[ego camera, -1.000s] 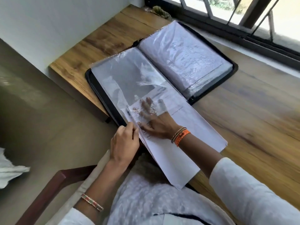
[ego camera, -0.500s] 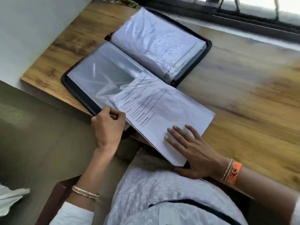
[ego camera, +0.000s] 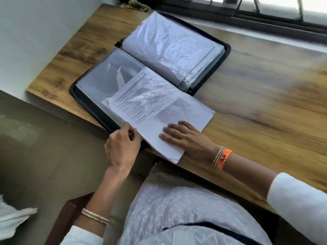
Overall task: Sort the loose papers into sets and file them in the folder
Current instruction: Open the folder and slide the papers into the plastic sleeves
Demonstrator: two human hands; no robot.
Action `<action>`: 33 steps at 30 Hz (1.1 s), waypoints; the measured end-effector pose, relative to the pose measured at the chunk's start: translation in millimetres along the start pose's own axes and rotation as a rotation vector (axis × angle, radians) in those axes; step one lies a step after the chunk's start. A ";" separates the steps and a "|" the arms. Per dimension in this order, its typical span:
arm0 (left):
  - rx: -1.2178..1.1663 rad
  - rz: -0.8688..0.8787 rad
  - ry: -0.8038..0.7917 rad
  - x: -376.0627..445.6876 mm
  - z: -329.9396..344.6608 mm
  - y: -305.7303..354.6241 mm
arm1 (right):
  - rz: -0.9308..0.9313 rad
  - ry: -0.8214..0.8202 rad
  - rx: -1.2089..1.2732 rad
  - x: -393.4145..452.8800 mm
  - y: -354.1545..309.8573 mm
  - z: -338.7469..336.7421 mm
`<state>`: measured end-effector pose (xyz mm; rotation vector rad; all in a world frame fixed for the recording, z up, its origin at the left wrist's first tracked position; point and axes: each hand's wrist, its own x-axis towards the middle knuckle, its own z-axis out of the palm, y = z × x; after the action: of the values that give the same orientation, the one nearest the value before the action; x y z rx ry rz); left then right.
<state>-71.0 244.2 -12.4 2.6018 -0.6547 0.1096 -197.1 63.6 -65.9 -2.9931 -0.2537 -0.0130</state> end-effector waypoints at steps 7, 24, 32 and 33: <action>0.048 0.072 0.013 -11.4 1.8 -3.8 | -0.104 -0.009 0.107 101.0 -8.0 -25.3; 0.060 -0.071 -0.011 -14.7 6.8 -21.9 | -0.193 -0.259 0.099 162.9 1.7 -3.3; -0.293 -0.078 0.044 -10.9 8.5 -32.5 | -0.006 0.080 0.485 91.2 -36.7 -12.8; -0.328 -0.072 0.053 -10.3 7.9 -30.9 | 0.022 0.219 0.467 77.4 -39.9 -11.0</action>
<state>-65.9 269.4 -33.9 2.2951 -0.5119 0.0441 -127.4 113.9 -48.0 -2.5041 -0.1705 -0.2424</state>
